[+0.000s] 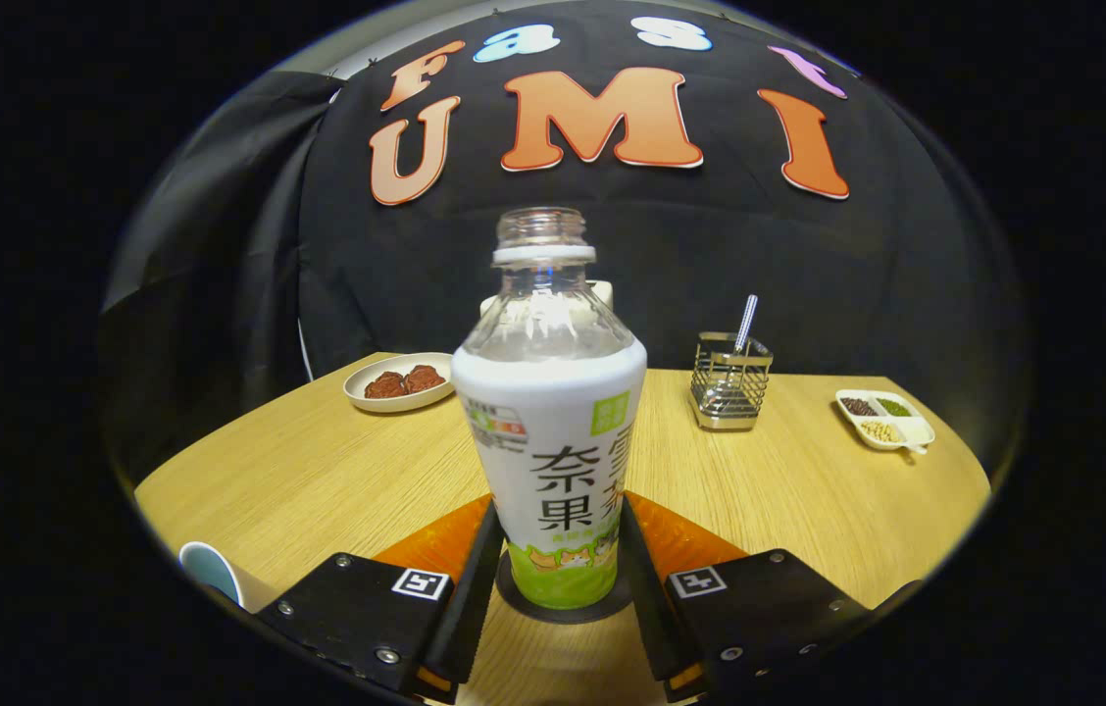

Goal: Take the bottle from table, then pour the juice into the cup, finally place the bottle on the coaster

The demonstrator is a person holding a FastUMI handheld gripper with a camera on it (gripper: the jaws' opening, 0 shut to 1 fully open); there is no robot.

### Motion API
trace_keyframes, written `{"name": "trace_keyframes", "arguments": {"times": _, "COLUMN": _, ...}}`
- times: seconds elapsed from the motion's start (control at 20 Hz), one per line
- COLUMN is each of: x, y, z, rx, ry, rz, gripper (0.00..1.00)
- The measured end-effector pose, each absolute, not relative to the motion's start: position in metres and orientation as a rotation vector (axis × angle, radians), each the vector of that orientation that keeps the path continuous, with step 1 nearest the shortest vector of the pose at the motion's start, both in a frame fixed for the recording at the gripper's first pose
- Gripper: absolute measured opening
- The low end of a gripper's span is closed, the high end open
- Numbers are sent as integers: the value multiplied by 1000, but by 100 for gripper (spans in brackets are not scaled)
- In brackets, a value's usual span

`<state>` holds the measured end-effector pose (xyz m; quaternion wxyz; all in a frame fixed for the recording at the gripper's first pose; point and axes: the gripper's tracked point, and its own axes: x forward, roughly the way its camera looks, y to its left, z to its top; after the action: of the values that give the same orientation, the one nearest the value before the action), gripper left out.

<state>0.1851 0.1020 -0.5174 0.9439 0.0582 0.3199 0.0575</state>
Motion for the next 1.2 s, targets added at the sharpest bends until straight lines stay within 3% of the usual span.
{"name": "trace_keyframes", "arguments": {"times": 0.35, "x": 171, "y": 85, "z": -495, "rx": 129, "ry": 664, "rz": 100, "gripper": 93}}
{"name": "trace_keyframes", "arguments": {"times": 0.6, "x": 156, "y": 68, "z": -428, "rx": 155, "ry": 562, "rz": 102, "gripper": 95}}
{"name": "trace_keyframes", "arguments": {"times": 1.2, "x": 78, "y": 23, "z": -192, "rx": 19, "ry": 184, "rz": 37, "gripper": 96}}
